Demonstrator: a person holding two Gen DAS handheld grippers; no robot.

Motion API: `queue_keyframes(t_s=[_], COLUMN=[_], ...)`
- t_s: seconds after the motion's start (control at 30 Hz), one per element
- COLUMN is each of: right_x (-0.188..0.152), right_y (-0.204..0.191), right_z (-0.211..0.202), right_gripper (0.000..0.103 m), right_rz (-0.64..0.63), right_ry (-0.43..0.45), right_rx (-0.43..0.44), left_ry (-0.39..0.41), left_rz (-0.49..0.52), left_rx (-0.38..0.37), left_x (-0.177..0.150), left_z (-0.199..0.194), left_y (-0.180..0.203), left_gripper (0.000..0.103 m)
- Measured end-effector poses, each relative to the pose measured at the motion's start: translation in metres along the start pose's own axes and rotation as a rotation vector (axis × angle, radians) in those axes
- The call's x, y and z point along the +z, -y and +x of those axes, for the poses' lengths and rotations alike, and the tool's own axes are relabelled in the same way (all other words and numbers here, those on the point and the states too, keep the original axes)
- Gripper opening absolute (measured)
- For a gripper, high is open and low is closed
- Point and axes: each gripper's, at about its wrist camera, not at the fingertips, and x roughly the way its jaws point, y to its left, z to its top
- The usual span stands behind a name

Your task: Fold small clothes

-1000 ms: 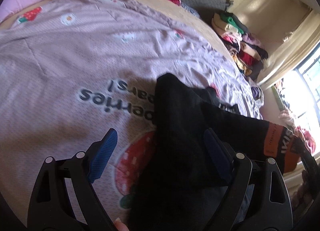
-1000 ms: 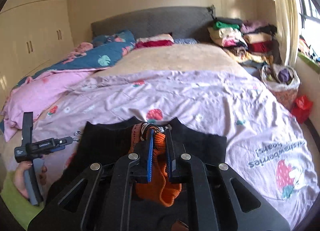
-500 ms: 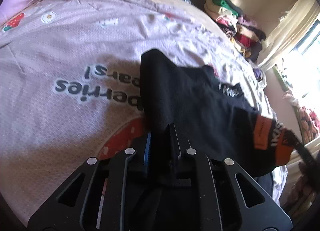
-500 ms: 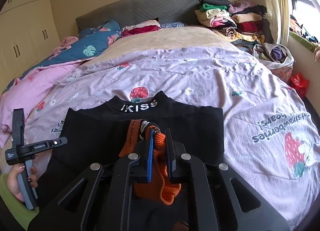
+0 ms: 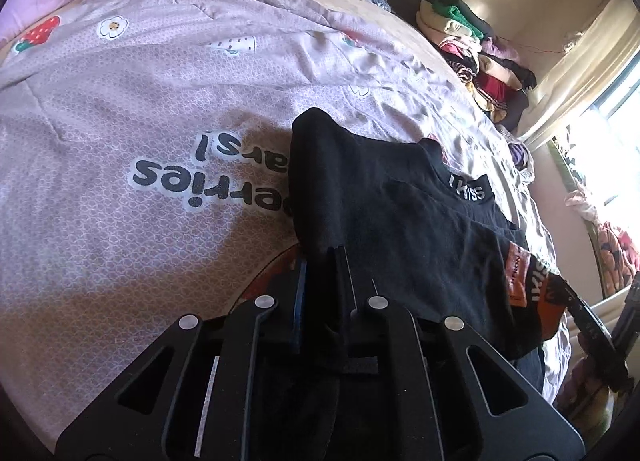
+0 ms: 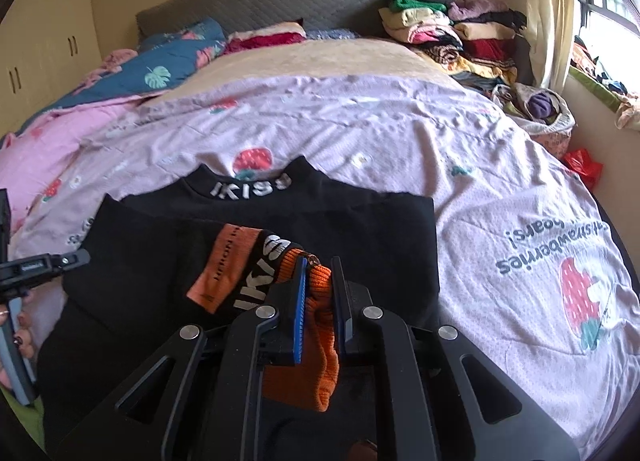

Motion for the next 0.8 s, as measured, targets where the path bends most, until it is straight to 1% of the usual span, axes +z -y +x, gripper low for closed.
queue_keyframes(t_s=[0.1, 0.2, 0.23, 0.27, 0.43, 0.53, 0.67, 0.8], right_x=[-0.003, -0.006, -0.006, -0.007, -0.008, -0.009, -0.010, -0.012], right_y=[0.005, 0.009, 0.010, 0.011, 0.013, 0.009, -0.001, -0.013], right_z=[0.004, 0.003, 0.002, 0.001, -0.005, -0.006, -0.010, -0.012], right_gripper=[0.018, 0.022, 0.029, 0.032, 0.033, 0.036, 0.040, 0.042], right_rz=[0.030, 0.040, 0.045, 0.054, 0.077, 0.080, 0.072, 0.044], right_ry=[-0.022, -0.023, -0.024, -0.021, -0.019, -0.030, -0.034, -0.042], right_rx=[-0.006, -0.008, -0.007, -0.005, 0.014, 0.038, 0.072, 0.095], left_ry=[0.000, 0.000, -0.001, -0.001, 0.002, 0.011, 0.053, 0.087], left_rz=[-0.002, -0.004, -0.004, -0.003, -0.003, -0.011, -0.001, 0.034], left_rx=[-0.001, -0.001, -0.001, 0.000, -0.001, -0.019, -0.022, -0.021], left_x=[0.000, 0.000, 0.000, 0.000, 0.001, 0.002, 0.005, 0.008], left_z=[0.000, 0.001, 0.001, 0.001, 0.000, -0.005, -0.021, -0.036], left_y=[0.000, -0.001, -0.001, -0.001, -0.001, -0.002, 0.002, 0.015], left_gripper=[0.007, 0.007, 0.007, 0.007, 0.007, 0.008, 0.008, 0.008])
